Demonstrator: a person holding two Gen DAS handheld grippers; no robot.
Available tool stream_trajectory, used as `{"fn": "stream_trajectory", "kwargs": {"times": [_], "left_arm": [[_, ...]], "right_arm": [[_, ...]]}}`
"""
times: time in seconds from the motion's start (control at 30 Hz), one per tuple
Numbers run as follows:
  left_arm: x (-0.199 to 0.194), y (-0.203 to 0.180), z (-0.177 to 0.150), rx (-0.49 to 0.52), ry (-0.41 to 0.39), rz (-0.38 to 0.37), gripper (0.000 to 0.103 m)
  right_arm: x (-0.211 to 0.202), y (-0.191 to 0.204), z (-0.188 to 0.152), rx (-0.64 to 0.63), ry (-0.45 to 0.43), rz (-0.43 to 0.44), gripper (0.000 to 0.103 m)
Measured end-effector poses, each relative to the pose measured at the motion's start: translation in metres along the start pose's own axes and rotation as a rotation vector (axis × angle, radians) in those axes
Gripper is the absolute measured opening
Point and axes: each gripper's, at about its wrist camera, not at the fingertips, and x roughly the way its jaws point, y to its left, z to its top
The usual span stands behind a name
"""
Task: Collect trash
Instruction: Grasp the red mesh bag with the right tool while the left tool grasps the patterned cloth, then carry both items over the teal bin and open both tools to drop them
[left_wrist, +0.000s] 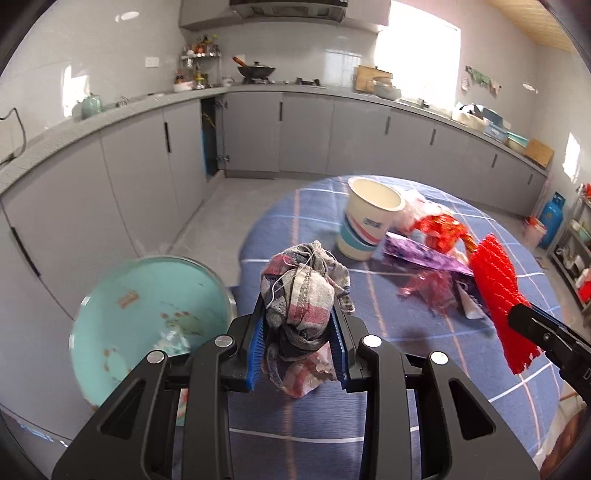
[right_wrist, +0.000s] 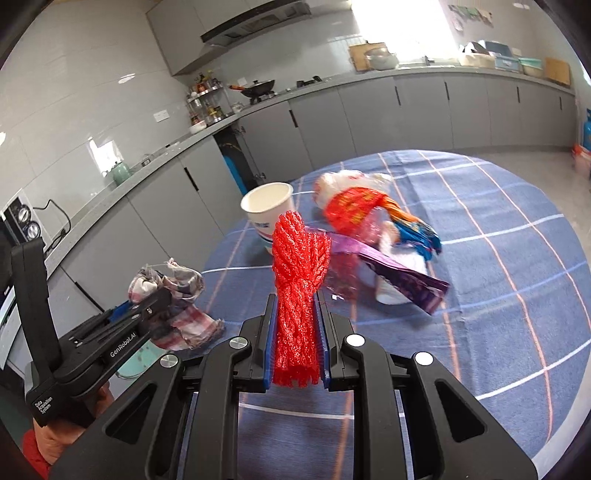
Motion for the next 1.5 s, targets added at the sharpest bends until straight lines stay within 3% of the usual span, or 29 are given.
{"fn": "stream_trajectory", "kwargs": {"times": [0.37, 0.77, 1.13, 1.5], "left_arm": [[-0.019, 0.050, 0.005, -0.052, -0.009, 0.143, 0.031], [-0.031, 0.100, -0.003, -0.131, 0.008, 0.214, 0.031], [-0.031, 0.126, -0.008, -0.175, 0.021, 0.277, 0.031], [-0.013, 0.150, -0.011, -0.222, 0.066, 0.312, 0.031]], "right_arm": [[0.015, 0.057, 0.007, -0.088, 0.011, 0.073, 0.019], [0.043, 0.120, 0.009, -0.169, 0.032, 0.146, 0.019], [0.060, 0.150, 0.005, -0.220, 0.044, 0.180, 0.020], [0.104, 0.176, 0.001, -0.259, 0.099, 0.191, 0.020]]}}
